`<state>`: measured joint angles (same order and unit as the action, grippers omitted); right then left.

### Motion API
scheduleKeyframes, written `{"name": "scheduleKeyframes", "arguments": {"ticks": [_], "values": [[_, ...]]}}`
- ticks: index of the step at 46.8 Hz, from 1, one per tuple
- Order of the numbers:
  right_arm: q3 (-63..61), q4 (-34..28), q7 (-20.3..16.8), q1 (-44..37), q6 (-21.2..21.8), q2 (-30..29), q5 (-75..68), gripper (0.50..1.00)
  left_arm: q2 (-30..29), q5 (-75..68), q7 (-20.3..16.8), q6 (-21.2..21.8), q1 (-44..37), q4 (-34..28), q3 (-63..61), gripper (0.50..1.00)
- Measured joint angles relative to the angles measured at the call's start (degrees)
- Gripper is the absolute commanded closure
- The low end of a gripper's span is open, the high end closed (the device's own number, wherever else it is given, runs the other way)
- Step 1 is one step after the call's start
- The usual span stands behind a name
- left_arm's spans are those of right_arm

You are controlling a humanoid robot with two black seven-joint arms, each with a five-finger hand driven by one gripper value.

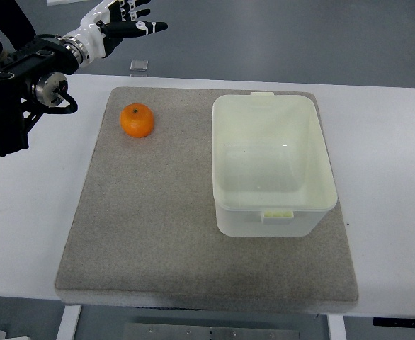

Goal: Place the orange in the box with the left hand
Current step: 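Swing the left hand over the orange with fingers open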

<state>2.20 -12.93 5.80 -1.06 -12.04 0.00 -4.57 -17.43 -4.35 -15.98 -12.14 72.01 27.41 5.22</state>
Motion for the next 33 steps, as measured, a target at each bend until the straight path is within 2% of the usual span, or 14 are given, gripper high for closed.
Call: {"name": "scheduleKeyframes", "arguments": {"ticks": [8, 14, 25, 33], "values": [[0.00, 0.00, 0.00, 0.00, 0.00, 0.00, 0.00, 0.556, -4.20, -8.73, 0.00, -0.37, 2.26, 7.62, -5.60, 0.512], [0.00, 0.00, 0.00, 0.00, 0.00, 0.00, 0.00, 0.556, -7.68, -17.47, -0.05, -3.06, 4.26, 11.82, -8.45, 0.512], [0.00, 0.01, 0.00, 0.01, 0.00, 0.00, 0.00, 0.556, -10.58, -41.59, -1.34, -3.82, 6.09, 12.27, -8.90, 0.525], [0.00, 0.00, 0.00, 0.00, 0.00, 0.00, 0.00, 0.556, -10.87, -48.55, -4.38, -3.78, 6.18, 12.52, -9.35, 0.525]]}}
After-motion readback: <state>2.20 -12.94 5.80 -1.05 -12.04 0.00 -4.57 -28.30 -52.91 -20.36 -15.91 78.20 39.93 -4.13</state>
